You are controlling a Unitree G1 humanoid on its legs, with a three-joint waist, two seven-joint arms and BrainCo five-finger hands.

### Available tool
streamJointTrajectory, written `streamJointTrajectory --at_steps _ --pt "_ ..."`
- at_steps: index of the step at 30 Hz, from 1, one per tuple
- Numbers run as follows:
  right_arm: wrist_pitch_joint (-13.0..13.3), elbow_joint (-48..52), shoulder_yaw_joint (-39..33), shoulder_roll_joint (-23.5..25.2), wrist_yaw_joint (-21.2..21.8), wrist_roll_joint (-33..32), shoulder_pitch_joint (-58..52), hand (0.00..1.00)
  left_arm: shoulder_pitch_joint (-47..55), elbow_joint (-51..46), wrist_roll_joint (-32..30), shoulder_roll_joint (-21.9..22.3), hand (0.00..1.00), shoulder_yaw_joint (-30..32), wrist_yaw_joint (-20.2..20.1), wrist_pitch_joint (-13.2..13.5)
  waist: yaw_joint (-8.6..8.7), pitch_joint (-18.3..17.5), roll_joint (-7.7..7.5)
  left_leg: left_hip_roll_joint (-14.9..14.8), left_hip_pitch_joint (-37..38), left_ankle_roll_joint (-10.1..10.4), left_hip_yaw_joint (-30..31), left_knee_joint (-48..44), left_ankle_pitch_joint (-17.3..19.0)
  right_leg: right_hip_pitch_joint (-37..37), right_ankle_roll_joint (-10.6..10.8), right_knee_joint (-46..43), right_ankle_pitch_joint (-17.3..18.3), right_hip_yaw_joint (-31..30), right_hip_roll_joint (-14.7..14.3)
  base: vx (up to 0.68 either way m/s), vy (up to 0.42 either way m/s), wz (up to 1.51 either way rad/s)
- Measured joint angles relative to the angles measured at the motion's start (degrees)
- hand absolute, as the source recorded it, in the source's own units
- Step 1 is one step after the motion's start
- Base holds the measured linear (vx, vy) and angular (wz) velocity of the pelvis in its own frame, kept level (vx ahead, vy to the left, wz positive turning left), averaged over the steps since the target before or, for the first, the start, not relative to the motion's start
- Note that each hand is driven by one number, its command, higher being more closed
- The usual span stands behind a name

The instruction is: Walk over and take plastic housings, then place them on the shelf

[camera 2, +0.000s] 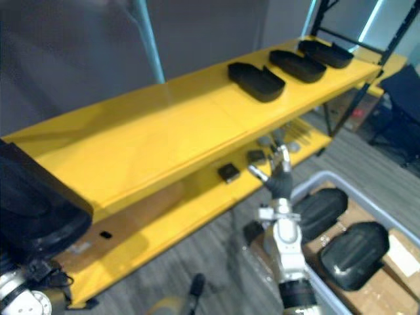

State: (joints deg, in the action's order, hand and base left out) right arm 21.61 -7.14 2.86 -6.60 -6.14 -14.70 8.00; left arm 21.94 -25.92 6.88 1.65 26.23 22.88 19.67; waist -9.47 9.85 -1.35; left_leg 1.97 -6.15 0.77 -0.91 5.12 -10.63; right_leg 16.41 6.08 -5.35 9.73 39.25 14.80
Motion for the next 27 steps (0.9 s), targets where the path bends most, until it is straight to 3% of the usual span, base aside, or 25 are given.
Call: streamJointTrajectory --at_steps 2,5,6,9,17,21,22,23,24,25,27 --pt "0.0 0.0 0.0 0.0 -0.1 0.0 -0.2 0.00 -0.1 0.8 0.0 -0.1 1.00 -0.1 -0.6 0.4 0.72 0.8 0.98 -1.0 -0.2 0.3 -1.3 0.0 -0.6 -1.1 1.0 -0.6 0.6 -1.4 -0.6 -0.13 -0.037 -0.09" --pt "0.0 1.1 -2.5 0.0 -0.4 0.8 -2.6 0.00 -1.5 0.8 0.0 -1.1 1.00 -1.5 -1.7 1.1 2.70 0.7 1.12 -1.8 -2.2 0.1 -0.8 0.0 -2.4 -3.5 3.1 -3.0 2.7 -5.4 -2.3 -0.06 -0.055 0.35" --pt "0.1 3.4 -4.6 0.2 -0.7 0.9 -5.6 0.00 -3.2 1.0 0.0 -2.3 1.00 -3.1 -2.4 1.5 3.95 0.8 0.92 -1.4 -3.3 0.0 0.9 0.0 -3.3 -4.9 2.3 -4.8 5.0 -9.1 -3.7 -0.01 -0.051 0.71" --pt "0.4 6.1 -7.8 0.7 -1.4 0.9 -10.6 0.00 -6.9 3.1 0.0 -4.6 1.00 -6.5 -3.5 1.4 5.96 0.9 0.31 0.1 -4.1 0.5 4.9 -0.1 -4.6 -5.1 1.8 -7.0 5.7 -15.5 -5.0 0.06 -0.008 0.77" --pt "0.7 6.7 -10.4 1.5 4.0 -0.2 -12.0 0.00 -6.6 3.8 -0.2 -5.1 1.00 -8.9 -2.9 0.7 6.17 1.3 0.35 -1.0 -2.8 1.3 5.4 -0.3 -5.4 -4.3 0.2 -7.2 8.1 -19.6 -6.7 -0.03 -0.024 0.04" --pt "0.8 6.8 -10.6 1.6 5.0 -0.3 -12.5 0.00 -5.3 4.2 -0.5 -4.1 1.00 -9.0 -2.9 0.1 6.91 2.5 2.50 -2.4 -2.5 1.7 4.9 -0.3 -4.8 -4.3 -0.7 -8.5 9.3 -19.4 -8.0 -0.12 -0.015 0.09" --pt "0.8 6.8 -10.7 1.6 5.2 -0.3 -12.6 0.00 -4.9 4.2 -0.5 -3.8 1.00 -8.9 -2.9 0.1 6.92 2.6 2.71 -2.5 -2.5 2.4 4.3 -0.3 -3.6 -4.3 -0.9 -8.4 9.2 -19.4 -7.8 -0.07 0.063 0.04" --pt "1.2 6.9 -10.8 1.8 5.4 -0.2 -13.0 0.00 -4.6 4.6 -0.5 -3.5 1.00 -8.9 -3.0 0.1 6.98 2.9 1.44 -2.4 -2.8 2.3 2.0 -0.4 -1.6 -4.5 -1.3 -7.8 9.0 -19.3 -6.6 -0.02 0.053 -0.02" --pt "1.3 7.2 -11.0 2.0 5.4 -0.2 -13.1 0.00 -4.5 4.6 -0.5 -3.4 1.00 -8.6 -3.0 0.1 6.63 2.5 2.05 -2.0 -3.2 1.1 0.7 -2.9 -1.0 -4.5 -1.2 -7.9 9.0 -19.4 -5.8 0.02 0.031 -0.04" --pt "1.3 7.7 -11.2 2.0 5.4 -0.2 -13.2 0.00 -4.4 4.5 -0.5 -3.4 1.00 -8.4 -3.1 0.2 6.41 2.5 2.46 -1.9 -3.3 1.1 0.4 -3.7 -1.3 -4.2 -0.9 -8.0 9.2 -19.4 -5.9 0.09 -0.016 -0.06" --pt "2.2 8.9 -11.2 2.2 5.3 -0.2 -13.7 0.00 -4.1 4.3 -0.5 -3.5 1.00 -7.3 -3.7 0.2 6.54 1.3 1.37 -0.2 -3.5 0.9 0.3 -3.4 -2.2 -4.1 -0.2 -7.8 9.7 -19.1 -4.5 0.15 0.024 0.10"
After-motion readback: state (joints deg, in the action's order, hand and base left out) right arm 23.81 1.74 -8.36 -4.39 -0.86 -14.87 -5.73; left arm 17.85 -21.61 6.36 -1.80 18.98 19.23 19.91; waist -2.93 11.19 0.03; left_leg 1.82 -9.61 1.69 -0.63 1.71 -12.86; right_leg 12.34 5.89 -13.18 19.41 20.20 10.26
